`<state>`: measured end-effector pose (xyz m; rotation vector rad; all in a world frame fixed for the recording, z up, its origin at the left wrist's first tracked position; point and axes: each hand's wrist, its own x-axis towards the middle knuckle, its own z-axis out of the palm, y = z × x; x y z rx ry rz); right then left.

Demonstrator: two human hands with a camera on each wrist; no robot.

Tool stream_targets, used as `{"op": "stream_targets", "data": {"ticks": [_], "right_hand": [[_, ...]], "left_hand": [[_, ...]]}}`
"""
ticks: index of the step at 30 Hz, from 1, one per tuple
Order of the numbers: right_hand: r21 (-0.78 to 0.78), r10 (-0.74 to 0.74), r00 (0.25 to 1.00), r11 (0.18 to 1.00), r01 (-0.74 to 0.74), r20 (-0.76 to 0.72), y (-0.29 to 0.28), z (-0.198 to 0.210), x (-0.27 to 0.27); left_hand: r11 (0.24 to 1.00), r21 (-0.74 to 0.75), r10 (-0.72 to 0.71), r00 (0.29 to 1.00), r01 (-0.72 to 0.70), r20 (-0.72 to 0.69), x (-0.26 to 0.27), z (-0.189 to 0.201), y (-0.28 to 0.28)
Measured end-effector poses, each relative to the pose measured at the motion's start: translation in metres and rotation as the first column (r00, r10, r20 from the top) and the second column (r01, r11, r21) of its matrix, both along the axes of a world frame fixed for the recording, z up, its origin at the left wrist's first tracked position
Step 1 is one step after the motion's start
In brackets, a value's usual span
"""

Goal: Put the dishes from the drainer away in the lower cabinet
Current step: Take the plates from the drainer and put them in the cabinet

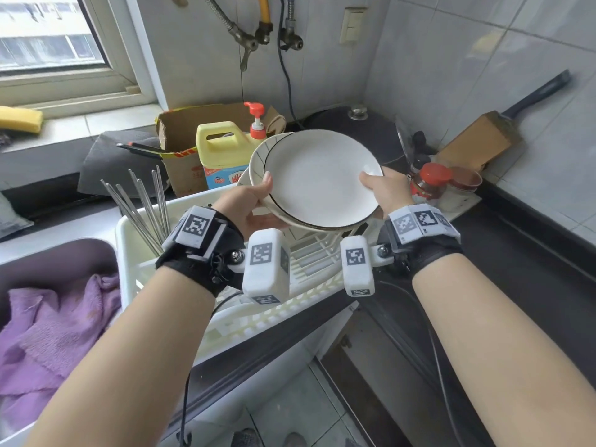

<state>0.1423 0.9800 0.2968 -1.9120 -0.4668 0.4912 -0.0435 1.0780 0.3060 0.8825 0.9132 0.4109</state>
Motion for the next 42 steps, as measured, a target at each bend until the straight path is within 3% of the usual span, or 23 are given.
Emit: {"op": "stream_targets", "data": {"ticks": [4, 6, 8, 11, 13, 15, 17, 19, 21, 23, 27, 37, 40, 42], "right_hand": [[0.046, 0.037, 0.959, 0.999, -0.026, -0.282, -0.012, -0.002, 0.003], [0.0, -0.002, 0.869, 1.0, 0.002, -0.494, -0.019, 0.001, 0.003], [-0.069, -0.028, 0.807, 0.997, -0.016, -0.59, -0.028, 0.0, 0.002], [-0.019, -0.033, 0.831, 0.999, 0.027, -0.556, -0.032, -0.004, 0.009], [0.022, -0.047, 0.828, 0.997, 0.071, -0.559, -0.035, -0.004, 0.009], [0.046, -0.09, 0.838, 0.99, 0.137, -0.539, -0.039, -0.005, 0.011], [0.035, -0.136, 0.843, 0.983, 0.18, -0.521, -0.041, -0.009, 0.017], [0.028, -0.177, 0.842, 0.975, 0.222, -0.51, -0.044, -0.016, 0.021], [0.041, -0.209, 0.829, 0.963, 0.268, -0.519, -0.049, -0.023, 0.026], [0.034, -0.223, 0.807, 0.957, 0.287, -0.546, -0.052, -0.028, 0.027], [0.04, -0.272, 0.783, 0.935, 0.353, -0.559, -0.053, -0.036, 0.03], [0.096, -0.244, 0.794, 0.93, 0.354, -0.556, -0.047, -0.034, 0.036], [0.1, -0.235, 0.817, 0.937, 0.334, -0.526, -0.044, -0.026, 0.038], [0.121, -0.22, 0.835, 0.939, 0.321, -0.505, -0.041, -0.021, 0.037]], "left_hand": [[0.999, -0.032, -0.04, 0.999, 0.041, 0.024, 0.004, 0.005, -0.002], [0.997, -0.025, -0.071, 0.997, 0.071, 0.027, 0.006, 0.005, -0.001], [0.991, -0.008, -0.136, 0.991, 0.136, 0.019, 0.01, 0.006, 0.001], [0.96, 0.086, -0.262, 0.964, 0.265, -0.048, 0.017, 0.01, 0.007], [0.949, 0.149, -0.266, 0.959, 0.278, -0.096, 0.022, 0.013, 0.015], [0.953, 0.277, -0.076, 0.979, 0.127, -0.189, 0.027, 0.014, 0.029], [0.883, 0.469, 0.148, 0.944, 0.008, -0.296, 0.03, 0.01, 0.05], [0.838, 0.534, 0.171, 0.875, 0.112, -0.452, 0.031, 0.001, 0.066], [0.804, 0.511, 0.093, 0.785, 0.304, -0.613, 0.035, -0.017, 0.077], [0.746, 0.518, 0.077, 0.719, 0.418, -0.69, 0.039, -0.029, 0.08], [0.689, 0.568, 0.105, 0.713, 0.451, -0.693, 0.047, -0.036, 0.085], [0.711, 0.52, 0.091, 0.672, 0.473, -0.735, 0.051, -0.019, 0.087], [0.695, 0.603, 0.153, 0.739, 0.392, -0.656, 0.043, 0.006, 0.082], [0.737, 0.614, 0.178, 0.797, 0.281, -0.577, 0.035, 0.025, 0.077]]}}
